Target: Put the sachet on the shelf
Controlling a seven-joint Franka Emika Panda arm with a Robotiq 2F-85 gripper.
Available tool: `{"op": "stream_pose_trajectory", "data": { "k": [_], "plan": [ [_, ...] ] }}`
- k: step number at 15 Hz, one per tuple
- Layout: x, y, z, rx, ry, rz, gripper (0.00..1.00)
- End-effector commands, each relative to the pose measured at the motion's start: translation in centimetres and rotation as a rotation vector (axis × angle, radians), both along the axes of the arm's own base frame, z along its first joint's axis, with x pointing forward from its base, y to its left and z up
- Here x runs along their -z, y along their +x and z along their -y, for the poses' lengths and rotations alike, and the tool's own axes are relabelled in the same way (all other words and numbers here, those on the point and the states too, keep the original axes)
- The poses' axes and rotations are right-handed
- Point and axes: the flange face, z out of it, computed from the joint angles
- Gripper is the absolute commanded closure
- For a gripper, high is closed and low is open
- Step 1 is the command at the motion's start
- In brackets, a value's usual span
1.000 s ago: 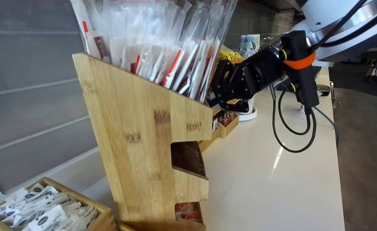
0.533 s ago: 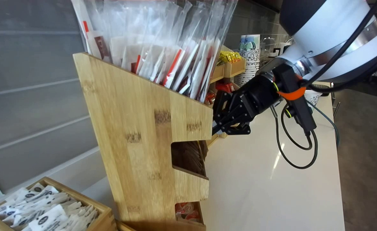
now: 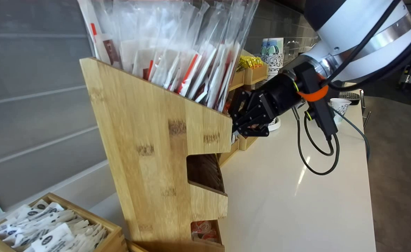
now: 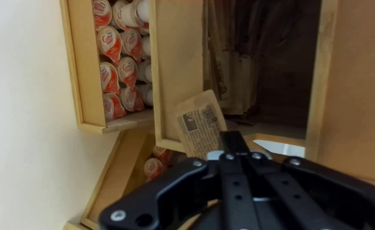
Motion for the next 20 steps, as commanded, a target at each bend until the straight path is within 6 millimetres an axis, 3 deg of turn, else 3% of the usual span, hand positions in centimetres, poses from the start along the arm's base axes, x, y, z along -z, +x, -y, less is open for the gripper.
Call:
{"op": "stream_pose_trajectory", "data": {
  "k": [1, 4, 20],
  "plan": [
    [-2.2, 0.4, 0.3, 0.036, 0.022, 0.073, 1.00],
    [-2.7, 0.6, -0.2, 0.036, 0.043, 0.101, 1.00],
    [-1.0, 0.3, -1.2, 0.004, 0.046, 0.081, 1.00]
  ]
}}
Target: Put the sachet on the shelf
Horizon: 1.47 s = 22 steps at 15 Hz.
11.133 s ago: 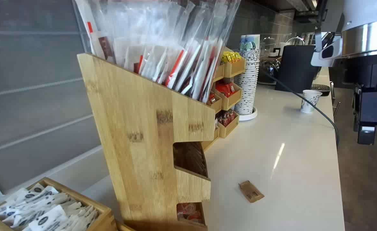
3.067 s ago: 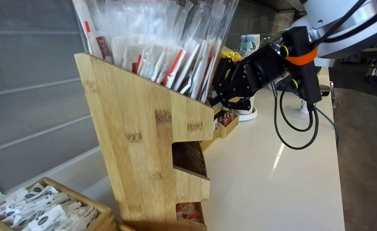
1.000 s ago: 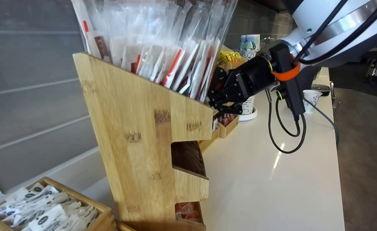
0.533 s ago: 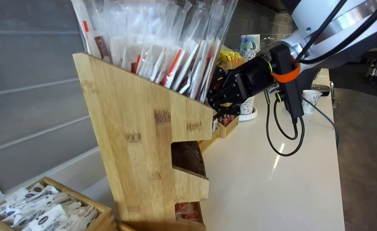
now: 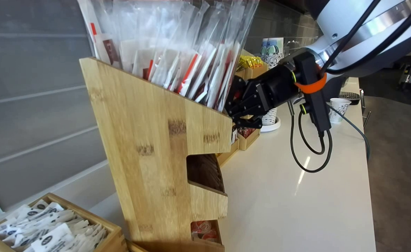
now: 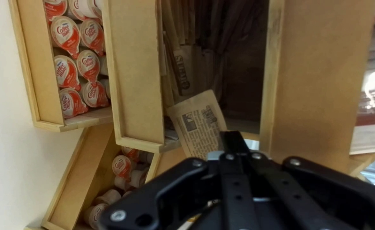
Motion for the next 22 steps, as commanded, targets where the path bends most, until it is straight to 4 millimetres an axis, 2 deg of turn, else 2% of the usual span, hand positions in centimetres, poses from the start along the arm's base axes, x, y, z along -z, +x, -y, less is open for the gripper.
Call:
{"op": "stream_pose_trajectory", "data": {
  "k": [1, 12, 18, 19, 20, 22],
  "plan": [
    [0.6, -0.2, -0.7, -0.019, 0.001, -0.006, 1.00],
    [1.4, -0.5, -2.5, -0.080, 0.006, -0.042, 1.00],
    [1.9, -0.6, -2.2, -0.093, -0.032, -0.057, 1.00],
    [1.9, -0.6, -2.1, -0.094, -0.029, -0.059, 0.74],
    [1.8, -0.5, -2.1, -0.090, -0.028, -0.058, 0.73],
    [1.7, -0.5, -1.9, -0.087, -0.025, -0.056, 0.61]
  ]
}}
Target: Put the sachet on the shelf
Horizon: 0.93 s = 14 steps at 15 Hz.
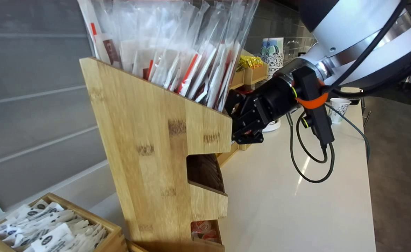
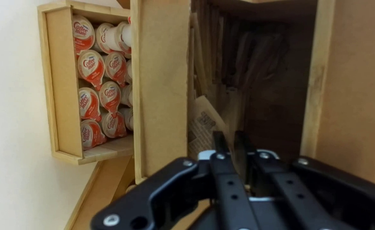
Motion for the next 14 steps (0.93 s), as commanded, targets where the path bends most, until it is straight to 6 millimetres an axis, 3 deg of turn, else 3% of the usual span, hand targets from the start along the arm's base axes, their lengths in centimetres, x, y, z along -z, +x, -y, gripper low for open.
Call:
{"op": "stream_pose_trajectory", "data": {
  "k": [1, 9, 14],
  "plan": [
    [-0.3, -0.1, 0.4, -0.007, 0.000, -0.013, 0.55],
    [-0.9, -0.6, 2.5, -0.034, -0.088, -0.045, 0.00],
    [-2.1, -1.2, 4.3, -0.086, -0.170, -0.048, 0.00]
  ]
}}
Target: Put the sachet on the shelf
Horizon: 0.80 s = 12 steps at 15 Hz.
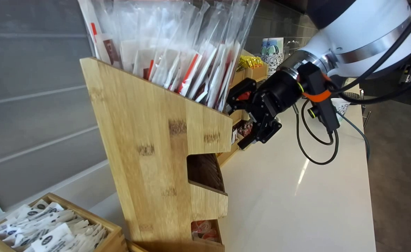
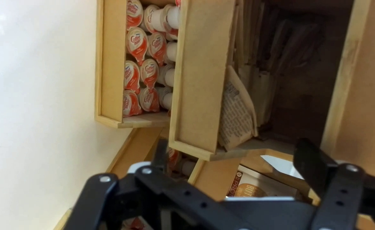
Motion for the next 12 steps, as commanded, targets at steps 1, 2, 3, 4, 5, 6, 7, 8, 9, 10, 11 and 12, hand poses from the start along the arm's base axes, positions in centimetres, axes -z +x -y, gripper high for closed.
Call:
{"op": "stream_pose_trajectory", "data": {
  "k": [1, 2, 3, 4, 5, 6, 7, 8, 9, 10, 11, 12],
  "plan": [
    [-1.3, -1.5, 1.6, -0.055, -0.052, -0.016, 0.00],
    [-1.7, -1.7, 2.1, -0.082, -0.077, -0.009, 0.00],
    [-2.2, -2.0, 2.7, -0.126, -0.091, 0.007, 0.00],
    [-2.9, -2.3, 3.2, -0.177, -0.104, 0.026, 0.00],
    [-3.6, -2.5, 3.6, -0.220, -0.108, 0.041, 0.00],
    [-4.3, -2.8, 4.2, -0.264, -0.115, 0.056, 0.00],
    [-4.9, -3.1, 4.7, -0.298, -0.119, 0.068, 0.00],
    [-5.4, -3.6, 5.2, -0.351, -0.131, 0.067, 0.00],
    [-5.9, -4.0, 5.8, -0.390, -0.152, 0.065, 0.00],
    [-6.5, -4.4, 6.4, -0.419, -0.163, 0.061, 0.00],
    [-7.0, -4.8, 6.9, -0.442, -0.168, 0.071, 0.00],
    [-7.6, -5.2, 7.5, -0.452, -0.176, 0.072, 0.00]
  ]
}}
